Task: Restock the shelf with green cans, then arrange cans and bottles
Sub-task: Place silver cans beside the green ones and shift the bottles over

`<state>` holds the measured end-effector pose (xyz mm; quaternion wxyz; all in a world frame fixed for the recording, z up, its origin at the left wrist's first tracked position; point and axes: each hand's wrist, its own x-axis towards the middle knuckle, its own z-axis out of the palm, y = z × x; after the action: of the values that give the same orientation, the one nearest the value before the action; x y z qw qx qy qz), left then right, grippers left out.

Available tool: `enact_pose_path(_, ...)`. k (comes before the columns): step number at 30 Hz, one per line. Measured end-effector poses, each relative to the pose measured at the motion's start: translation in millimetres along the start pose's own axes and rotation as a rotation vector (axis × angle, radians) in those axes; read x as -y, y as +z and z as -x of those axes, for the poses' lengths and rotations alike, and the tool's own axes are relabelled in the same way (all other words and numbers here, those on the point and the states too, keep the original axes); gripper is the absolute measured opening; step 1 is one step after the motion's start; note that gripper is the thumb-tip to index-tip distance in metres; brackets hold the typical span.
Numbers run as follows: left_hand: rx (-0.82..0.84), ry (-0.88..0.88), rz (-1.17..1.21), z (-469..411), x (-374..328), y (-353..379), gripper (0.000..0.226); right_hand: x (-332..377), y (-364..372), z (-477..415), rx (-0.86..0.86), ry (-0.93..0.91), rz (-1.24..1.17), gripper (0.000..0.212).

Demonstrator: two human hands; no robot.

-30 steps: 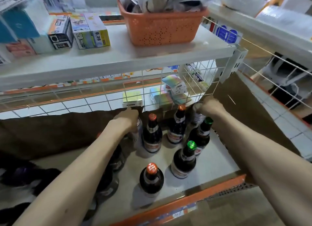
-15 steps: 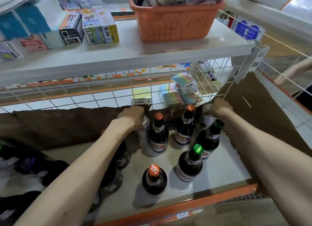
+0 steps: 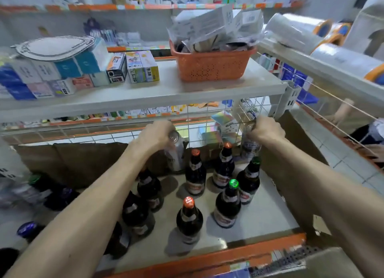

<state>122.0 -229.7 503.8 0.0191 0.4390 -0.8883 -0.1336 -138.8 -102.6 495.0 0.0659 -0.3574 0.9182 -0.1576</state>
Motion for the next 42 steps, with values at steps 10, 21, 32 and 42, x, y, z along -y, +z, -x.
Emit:
enact_pose_path(10,-0.236,0.009,0.176,82,6,-89,0.045,90,-94,93,-0.16,-0.287,-0.06,0.022)
enact_pose_path(21,-0.366,-0.068,0.205,254,132,-156,0.048,247,-77,267,-0.138,-0.502,-0.118,0.028)
enact_pose_path(32,-0.313,-0.268,0.128,447,311,-168,0.045,397,4,463,0.049,-0.599,-0.171,0.038)
enact_pose_path(42,-0.315,-0.339,0.169,502,376,-163,0.045,462,57,535,0.11,-0.677,-0.199,0.034)
